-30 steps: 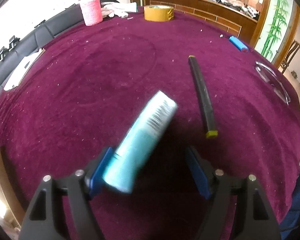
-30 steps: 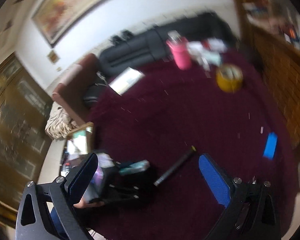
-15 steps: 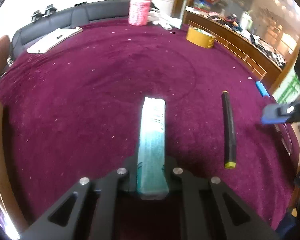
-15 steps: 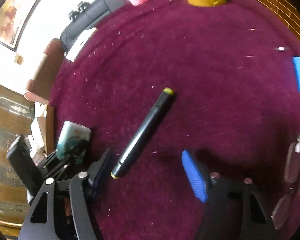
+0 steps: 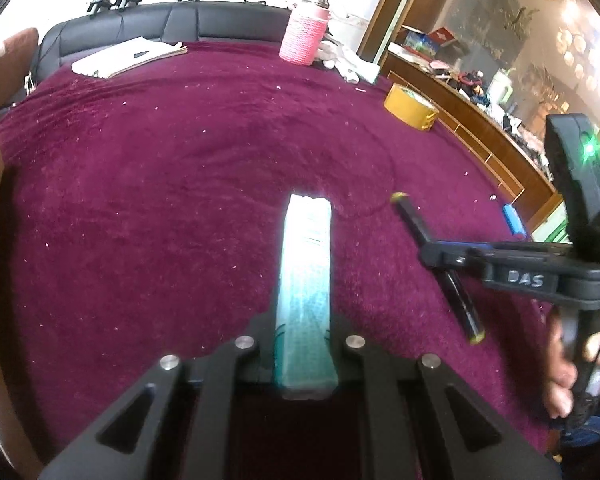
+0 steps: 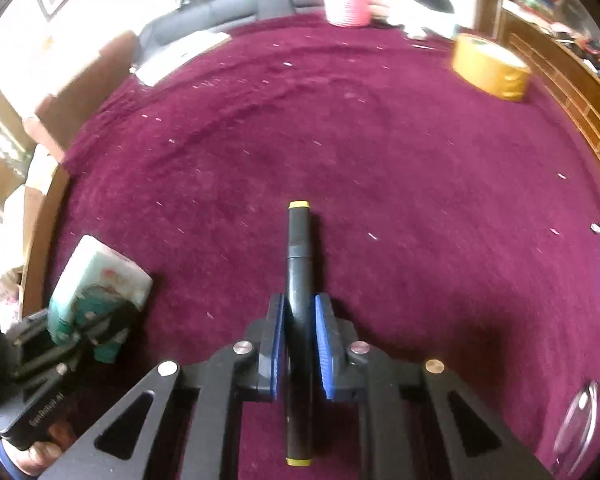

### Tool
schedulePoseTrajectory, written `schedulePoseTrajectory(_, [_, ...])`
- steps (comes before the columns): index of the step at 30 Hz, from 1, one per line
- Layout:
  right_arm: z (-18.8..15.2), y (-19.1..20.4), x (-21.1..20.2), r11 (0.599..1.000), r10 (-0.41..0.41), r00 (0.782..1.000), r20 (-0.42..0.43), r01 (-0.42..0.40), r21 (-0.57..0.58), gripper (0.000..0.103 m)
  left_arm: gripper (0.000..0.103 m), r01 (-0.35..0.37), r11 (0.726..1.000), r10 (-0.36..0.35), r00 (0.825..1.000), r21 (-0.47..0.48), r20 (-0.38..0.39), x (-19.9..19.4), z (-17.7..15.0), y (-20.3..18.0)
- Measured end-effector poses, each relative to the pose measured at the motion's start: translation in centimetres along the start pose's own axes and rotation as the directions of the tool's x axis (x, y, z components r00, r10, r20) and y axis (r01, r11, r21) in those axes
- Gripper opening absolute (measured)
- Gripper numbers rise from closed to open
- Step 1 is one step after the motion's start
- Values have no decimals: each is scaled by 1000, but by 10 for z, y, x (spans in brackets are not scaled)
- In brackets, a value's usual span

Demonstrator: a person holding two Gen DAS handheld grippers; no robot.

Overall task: Organize objects
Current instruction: 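Grasp the blue-green tissue pack with left tool while right tool grasps the yellow-capped marker, then lift the tissue pack and marker and carry both toward the cardboard box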

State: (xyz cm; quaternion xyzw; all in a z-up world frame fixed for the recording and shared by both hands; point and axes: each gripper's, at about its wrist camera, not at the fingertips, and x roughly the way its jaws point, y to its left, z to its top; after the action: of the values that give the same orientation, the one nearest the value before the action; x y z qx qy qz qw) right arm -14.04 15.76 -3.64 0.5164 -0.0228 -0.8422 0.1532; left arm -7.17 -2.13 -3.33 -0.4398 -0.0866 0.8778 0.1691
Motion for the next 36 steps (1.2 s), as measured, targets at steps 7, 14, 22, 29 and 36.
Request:
schedulePoseTrajectory(7, [3,8,11,990,141,985,95,-142,11,16,12,5,1000,-5,1000,-17,22,-1,-1,2])
schedulePoseTrajectory(14, [2,0,-5,977,205,964,167,-212,25,16,12,8,1000,-6,999,-29,49,-6,1,2])
schedulePoseTrajectory(22, [0,5,-6,966,253,955,155,-258,9,16,12,28,999,-24,995,-46,98,-17,3,6])
schedulePoseTrajectory(29, [-2,8,-6,962,270,949,163,-275,4,16,12,75,993,-58,983,-94,173,-43,0,10])
schedulePoseTrajectory(36, [-3,6,-3,949,305,940,154,-314,33,16,12,86,988,-56,974,-129,219,-76,-8,16])
